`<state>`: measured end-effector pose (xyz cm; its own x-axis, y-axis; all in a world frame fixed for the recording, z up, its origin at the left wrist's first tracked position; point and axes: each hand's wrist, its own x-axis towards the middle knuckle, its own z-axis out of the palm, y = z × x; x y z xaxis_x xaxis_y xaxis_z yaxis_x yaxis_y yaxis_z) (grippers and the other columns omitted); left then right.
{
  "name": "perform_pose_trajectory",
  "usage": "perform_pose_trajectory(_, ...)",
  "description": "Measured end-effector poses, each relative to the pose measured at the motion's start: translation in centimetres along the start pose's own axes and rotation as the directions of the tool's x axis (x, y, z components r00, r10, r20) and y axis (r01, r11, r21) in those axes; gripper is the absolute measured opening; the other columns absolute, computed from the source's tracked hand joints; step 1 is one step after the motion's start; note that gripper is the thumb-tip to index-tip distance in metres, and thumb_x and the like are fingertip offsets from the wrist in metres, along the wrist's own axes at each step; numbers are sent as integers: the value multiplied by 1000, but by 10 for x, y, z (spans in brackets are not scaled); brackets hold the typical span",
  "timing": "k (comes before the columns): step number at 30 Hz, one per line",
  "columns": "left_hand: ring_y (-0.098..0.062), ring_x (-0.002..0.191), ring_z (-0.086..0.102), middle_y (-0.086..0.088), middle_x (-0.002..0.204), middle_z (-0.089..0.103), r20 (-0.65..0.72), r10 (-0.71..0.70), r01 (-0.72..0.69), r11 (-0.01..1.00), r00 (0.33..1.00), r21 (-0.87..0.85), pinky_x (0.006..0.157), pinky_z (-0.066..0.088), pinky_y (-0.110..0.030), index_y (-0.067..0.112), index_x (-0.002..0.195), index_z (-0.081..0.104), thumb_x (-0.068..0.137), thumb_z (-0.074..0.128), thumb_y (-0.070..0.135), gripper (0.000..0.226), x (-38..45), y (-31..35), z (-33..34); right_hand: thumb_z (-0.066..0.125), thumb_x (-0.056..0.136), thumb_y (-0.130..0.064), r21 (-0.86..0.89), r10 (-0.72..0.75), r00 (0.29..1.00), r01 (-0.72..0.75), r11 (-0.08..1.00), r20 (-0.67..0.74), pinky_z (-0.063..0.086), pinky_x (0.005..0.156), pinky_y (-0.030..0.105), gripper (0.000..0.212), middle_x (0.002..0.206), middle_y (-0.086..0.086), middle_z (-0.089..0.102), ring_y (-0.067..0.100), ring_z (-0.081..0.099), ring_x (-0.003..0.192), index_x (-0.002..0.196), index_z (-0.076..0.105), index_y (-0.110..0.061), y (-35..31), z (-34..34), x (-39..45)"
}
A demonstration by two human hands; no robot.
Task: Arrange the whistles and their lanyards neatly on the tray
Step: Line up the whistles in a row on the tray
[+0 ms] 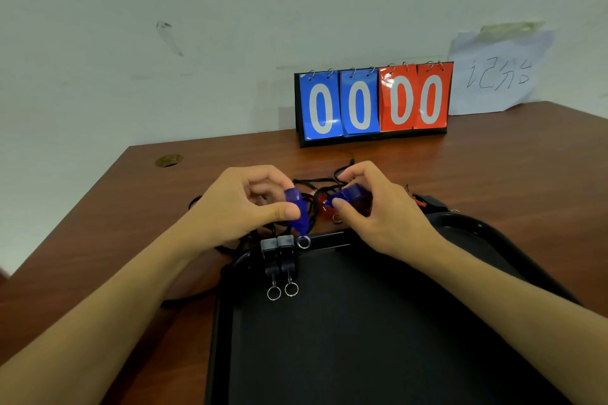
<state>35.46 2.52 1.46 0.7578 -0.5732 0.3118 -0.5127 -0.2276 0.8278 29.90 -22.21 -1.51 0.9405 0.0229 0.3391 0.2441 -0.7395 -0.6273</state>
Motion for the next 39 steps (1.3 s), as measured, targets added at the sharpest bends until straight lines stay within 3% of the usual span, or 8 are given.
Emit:
perform_pose_trajectory(5, -29, 80, 73, -5, 86, 79, 20, 1, -3, 997, 1000, 77, 75, 57, -27, 23, 85, 77, 76, 84, 47, 27, -3, 10, 8, 65, 94, -43, -40, -18, 1000, 18, 999, 3, 61, 85, 33, 28, 118, -14, 63, 8, 65, 103, 117, 48, -40, -1, 0, 1)
perform_pose_trajectory(8, -34, 79, 71, -6, 84, 78, 51, 12, -17, 995, 999, 95, 73, 56, -36, 27, 87, 77, 83, 80, 46, 20, -4, 11, 10, 65, 95, -41, -47, -26, 1000, 27, 999, 9, 60, 87, 32, 28, 120, -14, 62, 8, 64, 105, 118, 50, -38, -1, 0, 1)
perform_pose_trajectory(15, -7, 85, 75, 19, 92, 79, 83, -7, -17, 957, 997, 291, 75, 56, -15, 46, 98, 72, 80, 62, 60, 25, -4, 8, 12, 60, 97, -42, -78, -29, 999, 31, 997, 20, 59, 86, 27, 28, 119, -16, 58, 7, 61, 106, 123, 50, -35, -2, 1, -1)
perform_pose_trajectory(20, 5, 83, 72, 19, 84, 78, 79, -21, -5, 950, 997, 311, 73, 51, -7, 32, 111, 77, 77, 71, 54, 41, -2, 3, 16, 60, 98, -40, -87, -37, 999, 38, 995, 16, 58, 86, 27, 28, 115, -19, 56, 6, 61, 105, 124, 50, -35, -3, 1, -1)
perform_pose_trajectory(23, 3, 84, 75, 19, 84, 80, 70, -9, -11, 961, 998, 277, 80, 53, -9, 32, 118, 73, 80, 78, 45, 40, -2, 4, 15, 61, 98, -39, -98, -40, 999, 42, 994, 20, 59, 86, 29, 30, 114, -20, 55, 7, 62, 105, 125, 49, -35, -3, 0, -1)
perform_pose_trajectory(29, -2, 81, 76, 14, 83, 80, 67, -25, 4, 956, 997, 294, 79, 56, -13, 25, 98, 78, 80, 81, 42, 25, -5, 5, 17, 61, 97, -41, -113, -57, 998, 59, 992, 13, 61, 81, 32, 31, 113, -17, 60, 8, 66, 97, 124, 48, -38, -2, 2, 0)
perform_pose_trajectory(33, -1, 81, 74, 12, 86, 79, 100, -46, 9, 942, 994, 335, 76, 59, -18, 25, 94, 81, 84, 82, 41, 19, -5, 7, 18, 62, 96, -40, -118, -54, 998, 56, 991, 23, 60, 83, 30, 32, 117, -15, 62, 6, 65, 99, 125, 49, -37, -2, 1, 0)
perform_pose_trajectory(39, -2, 89, 74, 11, 93, 80, 163, -88, 20, 925, 983, 380, 86, 59, -28, 29, 95, 82, 83, 80, 47, 22, -5, 6, 19, 62, 95, -42, -136, -65, 998, 67, 988, 20, 61, 81, 32, 32, 114, -15, 62, 7, 66, 96, 124, 47, -40, -1, 3, 0)
